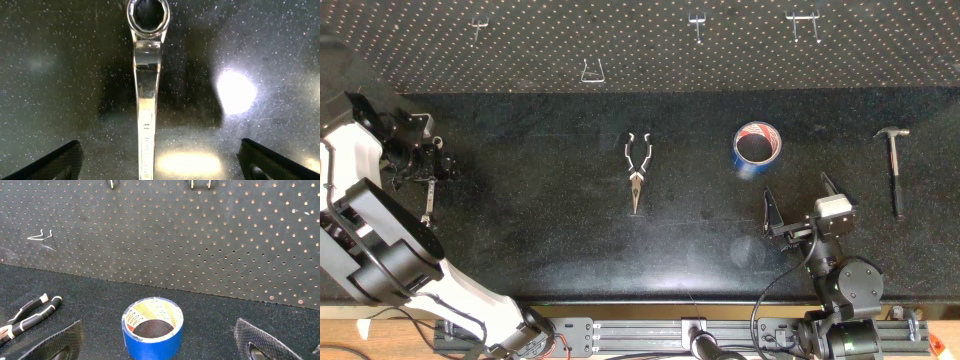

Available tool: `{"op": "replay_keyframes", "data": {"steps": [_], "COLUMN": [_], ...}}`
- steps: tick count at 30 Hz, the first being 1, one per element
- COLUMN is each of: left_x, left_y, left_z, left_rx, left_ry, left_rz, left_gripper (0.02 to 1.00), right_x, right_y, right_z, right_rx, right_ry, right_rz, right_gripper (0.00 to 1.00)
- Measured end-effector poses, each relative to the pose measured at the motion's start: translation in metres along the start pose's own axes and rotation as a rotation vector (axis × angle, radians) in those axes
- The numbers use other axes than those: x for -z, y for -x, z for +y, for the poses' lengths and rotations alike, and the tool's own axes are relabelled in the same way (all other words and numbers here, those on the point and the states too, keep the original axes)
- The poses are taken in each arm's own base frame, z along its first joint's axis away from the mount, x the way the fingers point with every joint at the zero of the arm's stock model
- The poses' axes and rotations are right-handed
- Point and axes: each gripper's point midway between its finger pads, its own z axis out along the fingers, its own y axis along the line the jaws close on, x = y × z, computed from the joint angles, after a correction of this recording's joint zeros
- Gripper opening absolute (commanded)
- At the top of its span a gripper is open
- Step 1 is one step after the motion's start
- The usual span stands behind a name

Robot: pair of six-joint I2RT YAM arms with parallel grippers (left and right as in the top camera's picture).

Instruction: Place Tools Onto Pegboard

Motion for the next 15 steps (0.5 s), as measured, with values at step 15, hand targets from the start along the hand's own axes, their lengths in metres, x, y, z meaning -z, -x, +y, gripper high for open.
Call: {"op": "replay_keyframes", "data": {"steps": [15], "left_x": [-0.018], "left_y": [-0.004], "left_z": [0.004], "left_rx": [0.013], "left_ry": [-0.022], "left_rz": [0.021], "left_gripper": [0.619], "right_x": [0.000], "right_y": [0.000], "right_z": [0.000], "right_rx": [0.000], "right_ry": [0.000], "right_rz": [0.000], "right_gripper": [0.982]}}
